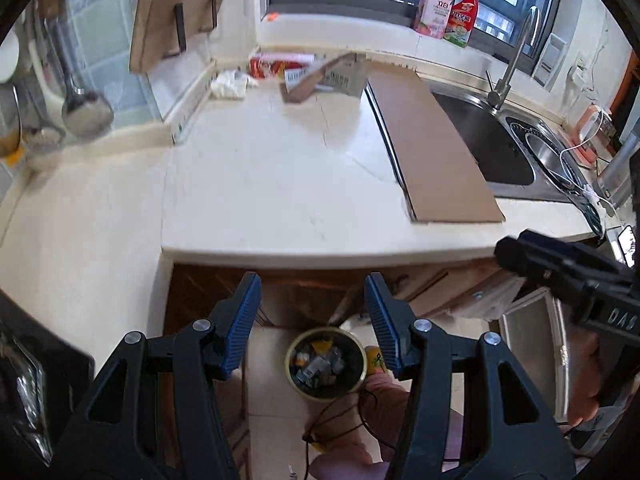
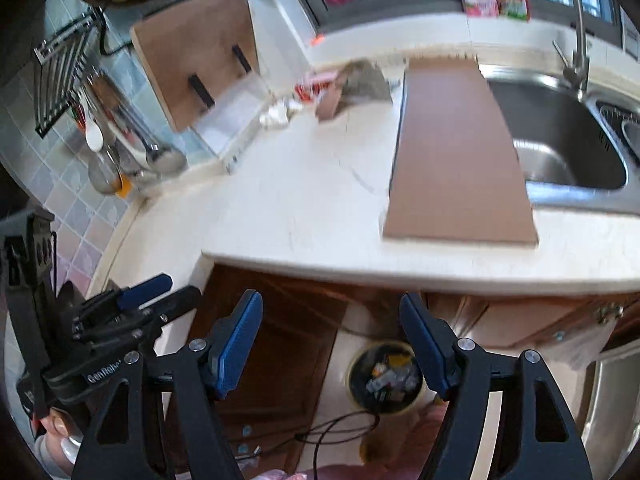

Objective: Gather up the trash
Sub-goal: 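Raise both tools back toward the counter, then grasp the white paper box with the left tool while the right tool grasps the black-white wrapper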

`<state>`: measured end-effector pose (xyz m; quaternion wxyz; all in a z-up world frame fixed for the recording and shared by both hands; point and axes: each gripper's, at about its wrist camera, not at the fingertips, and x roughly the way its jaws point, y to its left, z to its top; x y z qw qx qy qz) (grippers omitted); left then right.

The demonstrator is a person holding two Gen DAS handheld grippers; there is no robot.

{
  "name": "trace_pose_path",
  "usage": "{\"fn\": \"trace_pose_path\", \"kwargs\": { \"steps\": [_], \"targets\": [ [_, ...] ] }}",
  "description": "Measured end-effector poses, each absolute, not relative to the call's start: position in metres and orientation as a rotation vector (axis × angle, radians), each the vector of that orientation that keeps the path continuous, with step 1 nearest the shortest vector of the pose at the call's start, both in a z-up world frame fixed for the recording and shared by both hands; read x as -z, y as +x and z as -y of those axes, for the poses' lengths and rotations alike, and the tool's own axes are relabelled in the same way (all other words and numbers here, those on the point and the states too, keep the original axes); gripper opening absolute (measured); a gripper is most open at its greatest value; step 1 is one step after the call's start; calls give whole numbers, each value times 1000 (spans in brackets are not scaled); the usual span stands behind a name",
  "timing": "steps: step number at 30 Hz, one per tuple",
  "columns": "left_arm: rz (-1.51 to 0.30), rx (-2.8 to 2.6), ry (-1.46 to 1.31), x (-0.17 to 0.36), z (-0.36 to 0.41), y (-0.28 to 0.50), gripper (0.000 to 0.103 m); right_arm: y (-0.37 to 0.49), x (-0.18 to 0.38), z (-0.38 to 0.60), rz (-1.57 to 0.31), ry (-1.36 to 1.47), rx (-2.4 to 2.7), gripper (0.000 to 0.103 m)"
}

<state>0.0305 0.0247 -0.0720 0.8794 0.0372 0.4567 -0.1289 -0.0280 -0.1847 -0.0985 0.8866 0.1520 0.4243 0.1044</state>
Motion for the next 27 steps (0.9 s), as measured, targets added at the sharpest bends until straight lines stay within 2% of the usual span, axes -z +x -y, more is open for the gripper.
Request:
{"fn": "trace_pose_path", "kwargs": {
  "steps": [10,20,27],
  "targets": [
    [-948,212,149,65,9,119,54,61,81,233,-835,350,-223,73],
    [-934,143,213,37,67,265,54,210,60,315,-821,378,-242,73],
    [-958,115,321,52,114,353,56,325,55,371,-836,361,-201,73]
  ]
}}
